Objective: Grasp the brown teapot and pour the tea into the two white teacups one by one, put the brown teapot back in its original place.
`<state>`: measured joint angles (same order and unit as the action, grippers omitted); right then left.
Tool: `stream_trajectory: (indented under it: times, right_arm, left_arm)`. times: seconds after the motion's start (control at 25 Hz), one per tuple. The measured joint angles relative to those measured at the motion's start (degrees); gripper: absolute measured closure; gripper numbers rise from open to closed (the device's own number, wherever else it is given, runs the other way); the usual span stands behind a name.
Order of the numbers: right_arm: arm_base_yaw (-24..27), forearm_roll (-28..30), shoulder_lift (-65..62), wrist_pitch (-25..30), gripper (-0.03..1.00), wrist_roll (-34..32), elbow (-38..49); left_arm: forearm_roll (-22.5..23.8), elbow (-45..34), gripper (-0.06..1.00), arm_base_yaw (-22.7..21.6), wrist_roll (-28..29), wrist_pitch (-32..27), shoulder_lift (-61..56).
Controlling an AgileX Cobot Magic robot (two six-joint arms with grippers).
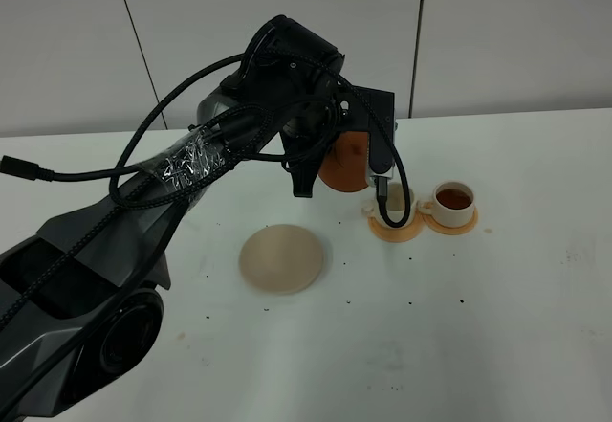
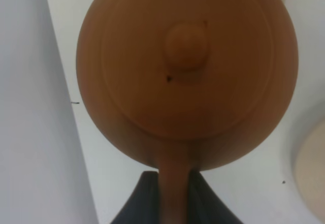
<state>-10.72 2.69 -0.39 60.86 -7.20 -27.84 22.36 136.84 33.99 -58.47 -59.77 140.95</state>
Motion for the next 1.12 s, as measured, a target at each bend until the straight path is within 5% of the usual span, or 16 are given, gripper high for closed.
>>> stream_trajectory:
  times: [1.12]
  right_arm:
    - [0.0,0.0,0.0,0.0,0.73,0.01,0.0]
  left_arm:
    - [5.64,0.0,0.78,1.19,-1.11,-1.5,0.0]
